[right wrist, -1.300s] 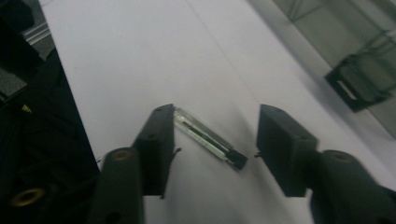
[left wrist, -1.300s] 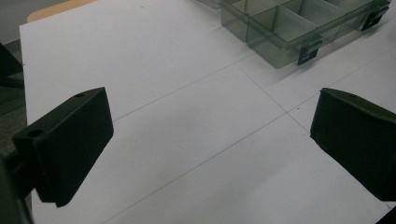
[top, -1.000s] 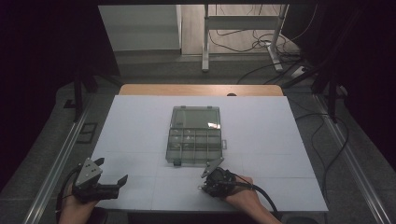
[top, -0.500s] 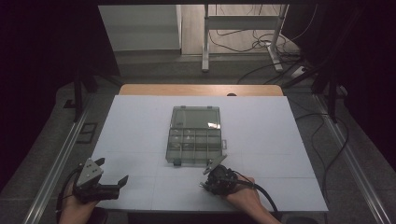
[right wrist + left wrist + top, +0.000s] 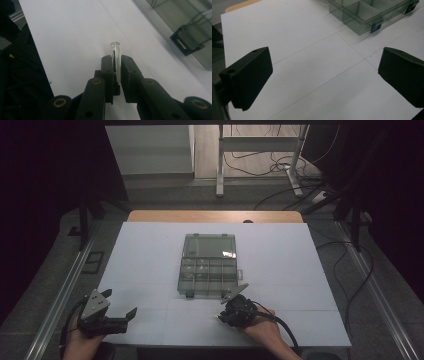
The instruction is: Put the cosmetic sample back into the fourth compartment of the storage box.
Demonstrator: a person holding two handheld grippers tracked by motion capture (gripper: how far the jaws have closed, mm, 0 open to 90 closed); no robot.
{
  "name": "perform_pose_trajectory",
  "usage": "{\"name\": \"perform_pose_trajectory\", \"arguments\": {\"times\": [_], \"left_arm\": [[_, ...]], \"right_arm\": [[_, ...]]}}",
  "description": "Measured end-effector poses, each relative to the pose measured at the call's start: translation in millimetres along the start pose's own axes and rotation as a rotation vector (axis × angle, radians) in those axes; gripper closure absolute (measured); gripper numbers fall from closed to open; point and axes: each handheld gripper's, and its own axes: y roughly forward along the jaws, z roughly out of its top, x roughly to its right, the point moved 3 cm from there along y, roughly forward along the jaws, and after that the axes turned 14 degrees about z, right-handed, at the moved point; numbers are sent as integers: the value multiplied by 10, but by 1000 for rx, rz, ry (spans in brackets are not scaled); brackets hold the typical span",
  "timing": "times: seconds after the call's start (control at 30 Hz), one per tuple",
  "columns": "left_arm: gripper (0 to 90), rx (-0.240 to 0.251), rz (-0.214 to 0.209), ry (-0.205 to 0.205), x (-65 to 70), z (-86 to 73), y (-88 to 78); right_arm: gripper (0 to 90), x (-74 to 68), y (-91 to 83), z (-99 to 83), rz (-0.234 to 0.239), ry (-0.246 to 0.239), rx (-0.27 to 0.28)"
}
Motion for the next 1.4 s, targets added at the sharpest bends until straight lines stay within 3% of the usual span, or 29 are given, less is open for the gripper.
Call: {"name": "perform_pose_trajectory", "arguments": {"times": [0.6, 1.4], "left_arm": [[1, 4, -2, -2, -2, 2, 1], [2, -3, -12, -13, -10, 3, 11]], "right_arm": [[799, 64, -187, 8, -7, 23, 58], [799, 213, -484, 30, -71, 58, 163]]}}
